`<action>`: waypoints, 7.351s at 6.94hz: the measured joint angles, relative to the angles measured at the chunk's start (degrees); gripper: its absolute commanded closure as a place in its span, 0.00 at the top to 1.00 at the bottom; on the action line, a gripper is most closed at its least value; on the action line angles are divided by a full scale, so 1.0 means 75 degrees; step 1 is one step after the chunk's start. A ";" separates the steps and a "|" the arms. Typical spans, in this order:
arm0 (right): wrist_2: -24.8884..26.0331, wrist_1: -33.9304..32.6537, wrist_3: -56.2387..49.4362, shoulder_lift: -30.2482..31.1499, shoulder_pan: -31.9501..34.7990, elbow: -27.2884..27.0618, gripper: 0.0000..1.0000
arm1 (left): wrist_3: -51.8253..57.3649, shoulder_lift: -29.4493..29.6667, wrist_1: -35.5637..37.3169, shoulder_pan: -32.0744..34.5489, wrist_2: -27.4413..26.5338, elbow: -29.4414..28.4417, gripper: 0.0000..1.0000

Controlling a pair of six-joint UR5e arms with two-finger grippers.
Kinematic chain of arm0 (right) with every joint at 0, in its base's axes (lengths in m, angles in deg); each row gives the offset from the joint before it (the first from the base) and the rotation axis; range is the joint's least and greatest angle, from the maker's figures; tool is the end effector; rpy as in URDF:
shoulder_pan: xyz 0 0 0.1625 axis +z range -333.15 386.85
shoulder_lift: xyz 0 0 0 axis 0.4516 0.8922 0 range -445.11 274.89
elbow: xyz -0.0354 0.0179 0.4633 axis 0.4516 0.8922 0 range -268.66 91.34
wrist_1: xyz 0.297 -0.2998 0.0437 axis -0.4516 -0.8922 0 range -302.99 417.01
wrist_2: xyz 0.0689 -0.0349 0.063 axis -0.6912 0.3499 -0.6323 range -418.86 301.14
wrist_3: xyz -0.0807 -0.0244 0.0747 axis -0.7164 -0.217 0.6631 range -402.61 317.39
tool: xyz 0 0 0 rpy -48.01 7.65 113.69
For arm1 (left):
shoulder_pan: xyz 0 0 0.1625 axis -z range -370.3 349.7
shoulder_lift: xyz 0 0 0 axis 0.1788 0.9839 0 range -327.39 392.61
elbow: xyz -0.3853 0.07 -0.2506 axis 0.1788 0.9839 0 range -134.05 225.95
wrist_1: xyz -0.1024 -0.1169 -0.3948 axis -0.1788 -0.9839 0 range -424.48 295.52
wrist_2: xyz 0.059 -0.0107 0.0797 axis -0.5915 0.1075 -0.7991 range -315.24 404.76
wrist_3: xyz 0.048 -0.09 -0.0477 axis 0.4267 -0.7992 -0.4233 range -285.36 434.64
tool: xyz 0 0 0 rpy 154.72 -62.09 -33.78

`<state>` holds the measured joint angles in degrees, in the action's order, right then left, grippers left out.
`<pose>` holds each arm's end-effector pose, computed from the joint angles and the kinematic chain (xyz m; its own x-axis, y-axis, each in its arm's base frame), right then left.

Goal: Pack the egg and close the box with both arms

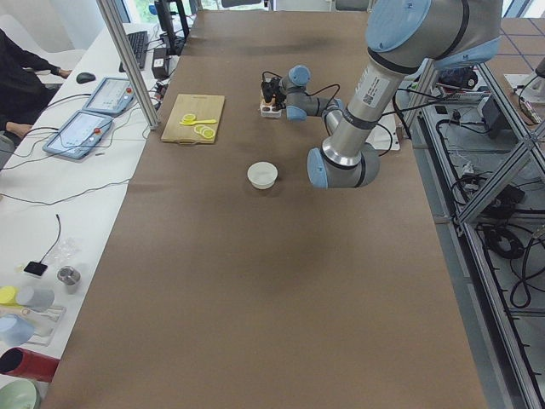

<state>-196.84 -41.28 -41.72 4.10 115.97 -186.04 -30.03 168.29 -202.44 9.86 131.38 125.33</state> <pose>0.0420 -0.5053 0.6459 0.6694 0.0068 0.7428 0.0049 0.9999 -0.0136 0.6896 -0.4023 0.1707 0.0093 -0.2727 -0.9621 0.4149 0.8764 -0.2444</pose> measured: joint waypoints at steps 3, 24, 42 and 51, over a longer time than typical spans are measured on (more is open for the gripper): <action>-0.0011 0.0001 0.0021 -0.0001 0.0000 -0.0029 1.00 | 0.0040 0.0070 -0.0038 -0.0027 -0.0045 -0.0154 0.57; 0.1504 0.6632 0.9568 -0.0694 -0.5918 -0.1083 0.00 | 0.2699 -0.1950 0.5218 0.4023 0.4973 0.3465 0.98; 0.0606 0.0249 0.3939 -0.2440 -0.2624 -0.0593 1.00 | 0.8481 -0.4681 0.5185 0.5944 0.4644 0.4213 0.98; 0.0117 -0.0818 -0.0659 -0.0369 0.0177 0.0103 1.00 | 1.2782 -0.7086 0.5266 0.8839 0.6393 0.3192 0.98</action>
<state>-195.96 -47.42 -46.66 1.34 117.30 -185.27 65.84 115.14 -162.95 76.16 179.33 149.27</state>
